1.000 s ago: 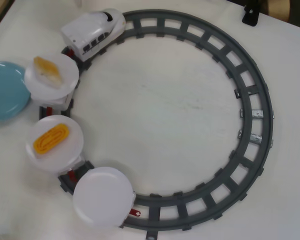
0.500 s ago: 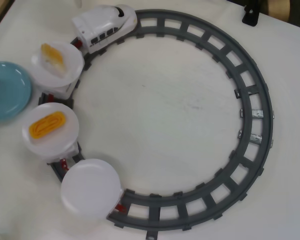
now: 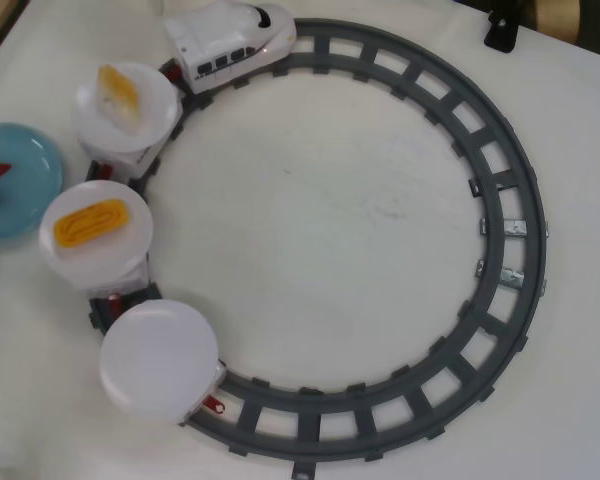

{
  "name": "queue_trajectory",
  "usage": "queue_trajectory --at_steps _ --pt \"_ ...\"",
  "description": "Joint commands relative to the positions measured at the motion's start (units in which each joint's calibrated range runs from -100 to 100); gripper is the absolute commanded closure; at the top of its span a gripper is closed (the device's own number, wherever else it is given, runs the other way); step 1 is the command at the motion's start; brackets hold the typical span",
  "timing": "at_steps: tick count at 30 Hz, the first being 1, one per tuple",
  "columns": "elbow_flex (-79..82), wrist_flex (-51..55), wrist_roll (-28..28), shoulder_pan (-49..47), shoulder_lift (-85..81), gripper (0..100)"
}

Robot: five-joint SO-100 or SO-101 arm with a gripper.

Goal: Pick up the sushi from the Shinkansen and put it on the blue dish

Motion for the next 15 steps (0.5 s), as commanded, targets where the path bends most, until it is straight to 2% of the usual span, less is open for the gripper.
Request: queue_trajectory --at_steps 1,4,10,15 --pt "-4.36 -0.17 -0.02 0.13 -0.31 74" --pt "-4.0 -0.17 0.03 0.04 -0.14 69" --pt "-3.91 0.26 0.03 -0.13 -0.97 69" --pt "-6.88 10.7 -0.28 0.31 -5.87 69"
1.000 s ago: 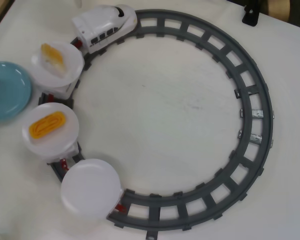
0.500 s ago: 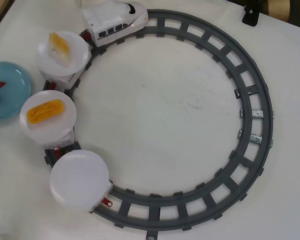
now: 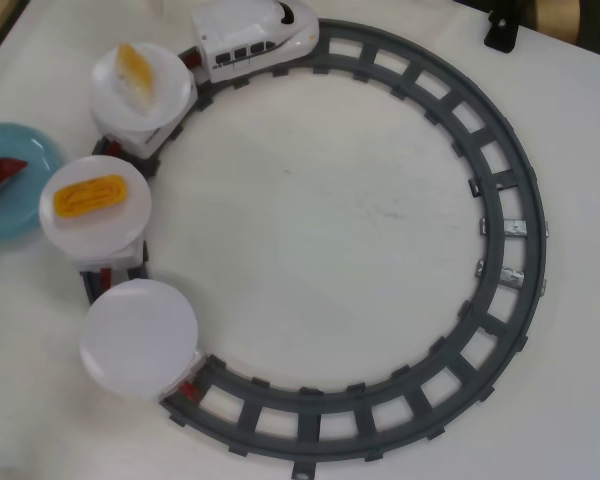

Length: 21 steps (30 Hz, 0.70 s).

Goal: Pick up the sushi from the Shinkansen and put it on the blue dish

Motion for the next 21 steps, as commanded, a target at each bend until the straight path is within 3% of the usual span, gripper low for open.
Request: queue_trajectory --at_steps 1,6,10,21 --pt "-3.86 7.79 -0.38 0.04 -7.94 69" --pt "-1.7 19.34 -1.33 -0.49 -21.54 69" --pt "9.12 24.6 -3.05 -2.42 -36.56 69" --pt "54.12 13.73 -7.6 -2.95 -97.94 69"
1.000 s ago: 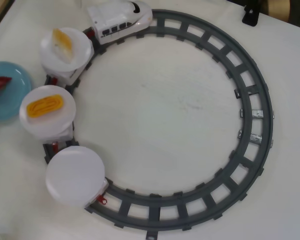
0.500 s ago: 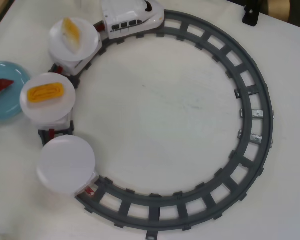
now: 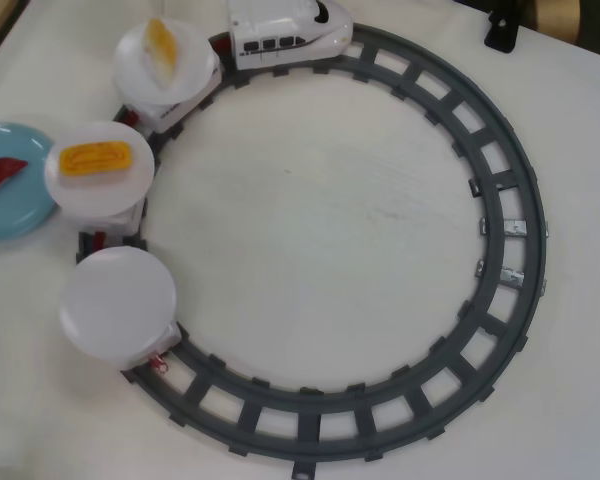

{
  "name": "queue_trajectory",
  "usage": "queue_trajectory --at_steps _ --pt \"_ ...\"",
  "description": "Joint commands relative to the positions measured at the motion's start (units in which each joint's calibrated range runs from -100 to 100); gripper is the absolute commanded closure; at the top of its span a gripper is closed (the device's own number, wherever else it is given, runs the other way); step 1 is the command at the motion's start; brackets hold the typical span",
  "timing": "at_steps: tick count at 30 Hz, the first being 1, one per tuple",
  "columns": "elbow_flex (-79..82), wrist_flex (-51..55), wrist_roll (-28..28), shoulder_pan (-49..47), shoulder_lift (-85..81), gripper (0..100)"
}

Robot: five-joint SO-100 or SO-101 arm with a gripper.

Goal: Pick up the sushi from the Shinkansen and put it on the blue dish

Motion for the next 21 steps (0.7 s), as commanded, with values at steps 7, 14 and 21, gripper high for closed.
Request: queue_trajectory --at_steps 7,14,21 --pt "18.18 -1.56 -0.98 -0.39 -31.49 69" --pt "17.37 -1.3 -0.98 -2.32 -30.83 69" --pt "17.37 -1.3 -0.98 -2.5 -30.83 69"
